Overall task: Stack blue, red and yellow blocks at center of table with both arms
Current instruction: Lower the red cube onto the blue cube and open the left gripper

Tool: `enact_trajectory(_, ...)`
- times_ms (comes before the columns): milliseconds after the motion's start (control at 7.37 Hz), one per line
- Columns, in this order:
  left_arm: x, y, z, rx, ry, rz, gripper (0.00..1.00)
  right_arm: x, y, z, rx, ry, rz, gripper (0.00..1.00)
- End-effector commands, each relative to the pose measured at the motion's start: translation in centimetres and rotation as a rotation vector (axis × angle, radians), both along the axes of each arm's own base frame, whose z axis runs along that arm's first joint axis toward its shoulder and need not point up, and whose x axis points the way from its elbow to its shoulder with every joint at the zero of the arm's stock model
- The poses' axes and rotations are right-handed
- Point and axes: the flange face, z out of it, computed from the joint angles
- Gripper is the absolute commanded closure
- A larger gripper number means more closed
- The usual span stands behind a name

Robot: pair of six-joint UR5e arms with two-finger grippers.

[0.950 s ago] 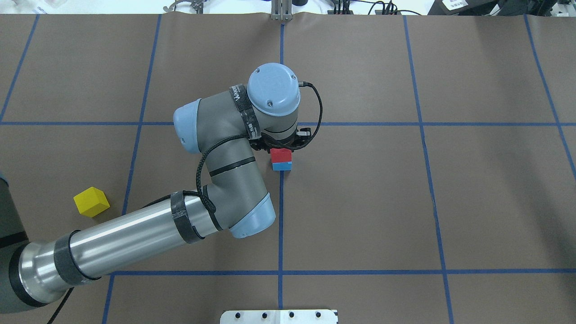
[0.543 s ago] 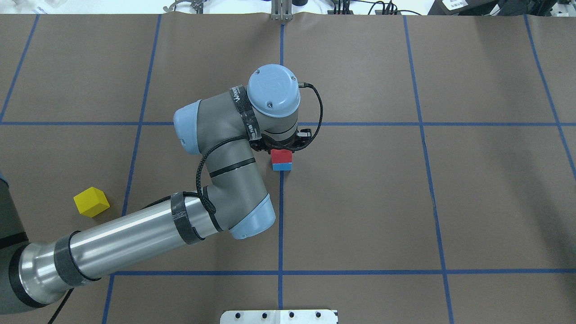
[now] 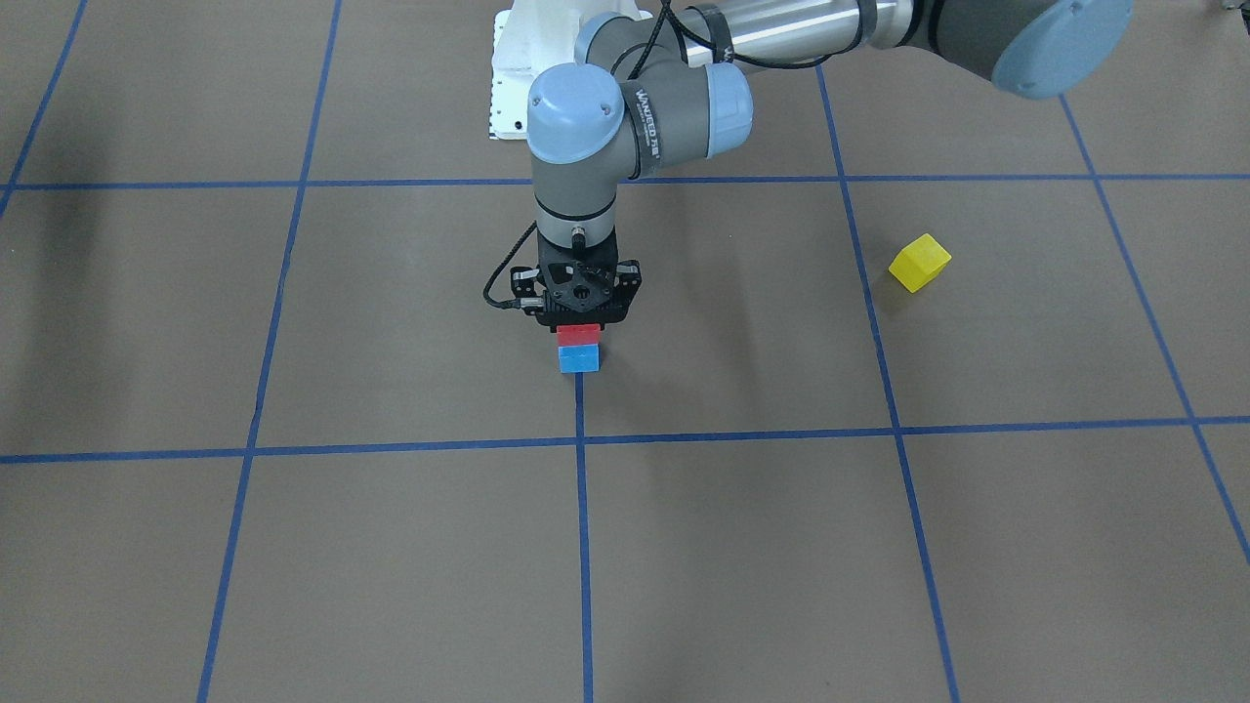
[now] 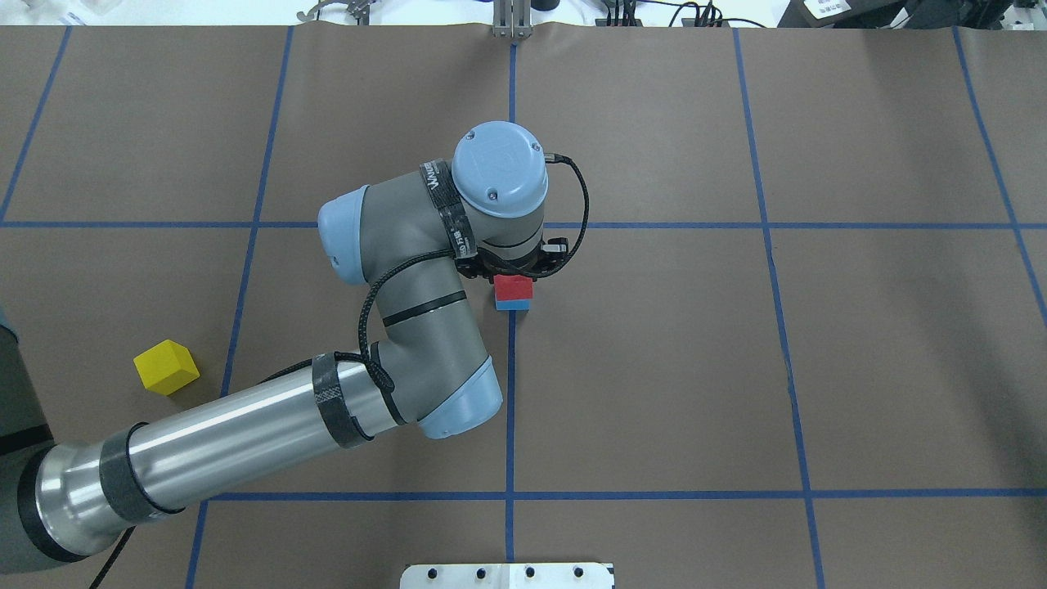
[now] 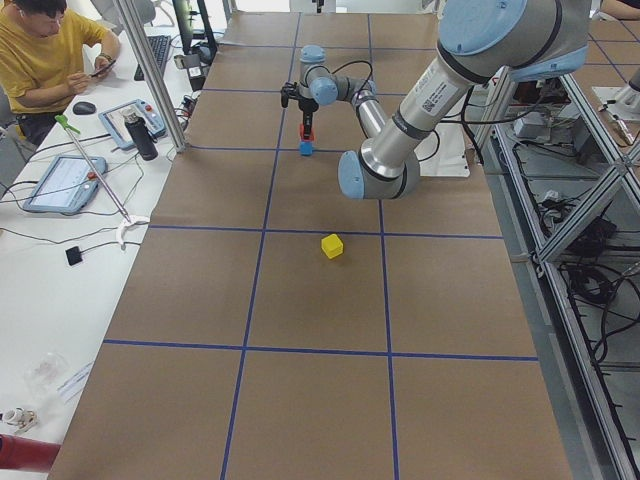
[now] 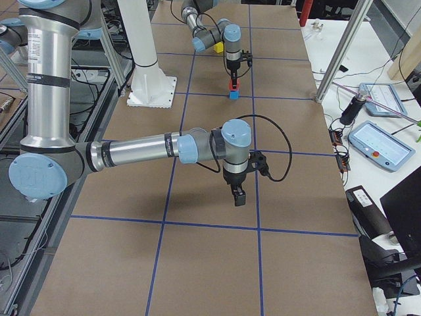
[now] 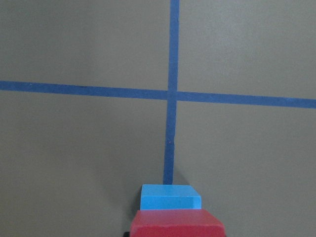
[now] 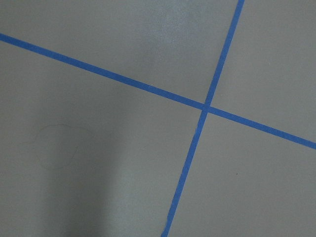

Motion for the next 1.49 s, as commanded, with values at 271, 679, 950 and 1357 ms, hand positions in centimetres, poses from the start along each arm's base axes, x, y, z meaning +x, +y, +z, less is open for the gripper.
enact_trajectory(271,0.1,0.1,-0.4,0.005,0.008,0.0,0.31,0.0,-0.1,0.0,0.0,0.0,0.0,0.01)
enact_trajectory(679,-0.7,-0.3,-0.8,0.01,0.015,-0.008,0.23,0.0,-0.3,-0.3,0.005,-0.001,0.001,0.01)
enact_trajectory(950,-4.2,-1.0,-2.3,0.036,0.055,-0.031,0.01,-0.1,-0.5,-0.5,0.007,-0.002,0.005,0.01)
enact_trajectory(1357,-13.3,1.1,7.5,0.164,0.004,0.051,0.0,-0.2,-0.6,-0.6,0.007,-0.003,0.007,0.01)
